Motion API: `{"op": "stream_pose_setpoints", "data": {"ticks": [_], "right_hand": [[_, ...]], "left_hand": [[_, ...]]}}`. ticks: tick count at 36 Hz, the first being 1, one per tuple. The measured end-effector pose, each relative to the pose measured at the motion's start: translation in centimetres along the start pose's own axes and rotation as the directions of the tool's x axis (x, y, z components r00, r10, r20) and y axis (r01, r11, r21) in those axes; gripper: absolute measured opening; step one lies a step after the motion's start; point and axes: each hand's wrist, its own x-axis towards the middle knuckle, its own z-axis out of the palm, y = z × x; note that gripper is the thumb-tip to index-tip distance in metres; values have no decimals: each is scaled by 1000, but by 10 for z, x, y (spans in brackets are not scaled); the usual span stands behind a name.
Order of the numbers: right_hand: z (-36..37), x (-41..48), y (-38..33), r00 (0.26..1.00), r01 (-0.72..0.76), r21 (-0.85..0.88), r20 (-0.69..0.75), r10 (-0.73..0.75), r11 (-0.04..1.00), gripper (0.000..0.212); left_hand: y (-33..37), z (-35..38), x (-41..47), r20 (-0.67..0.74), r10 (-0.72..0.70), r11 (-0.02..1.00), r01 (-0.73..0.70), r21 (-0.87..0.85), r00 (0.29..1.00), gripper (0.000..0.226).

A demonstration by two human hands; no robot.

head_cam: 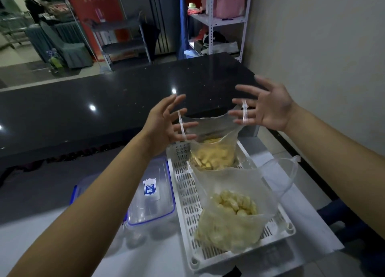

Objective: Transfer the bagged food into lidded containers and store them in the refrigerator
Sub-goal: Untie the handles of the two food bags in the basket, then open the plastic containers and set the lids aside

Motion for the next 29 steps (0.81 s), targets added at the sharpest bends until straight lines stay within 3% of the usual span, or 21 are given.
{"op": "stream_pose_setpoints", "data": {"ticks": [6,9,12,16,19,23,27,29], "right_hand": [[-14,-15,-10,1000,-11,-9,-11,11,1000,56],[-7,-31,-23,999,-45,-273,-35,37,961,54],[17,-51,-31,991,-9,-690,-103,-86,724,54],[58,-85,-29,945,161,-921,40,-324,354,59],[97,-111,-16,905,253,-952,169,-390,174,63],[158,-135,11,853,375,-927,334,-400,26,68],[211,-152,55,817,447,-861,504,-282,-242,75],[229,-154,83,782,539,-809,584,-217,-236,76]], "left_hand": [[4,-8,-3,64,-20,997,15,78,998,55],[13,-5,-12,43,-10,971,-1,240,999,58],[23,-2,-28,8,43,843,-40,537,999,66],[28,-7,-61,51,213,548,-162,821,976,78],[23,-23,-92,54,279,373,-160,914,959,73],[8,-54,-134,-91,282,231,24,973,955,79],[-28,-89,-177,-229,299,250,155,956,926,81],[-54,-105,-197,-277,313,267,196,944,909,84]]}}
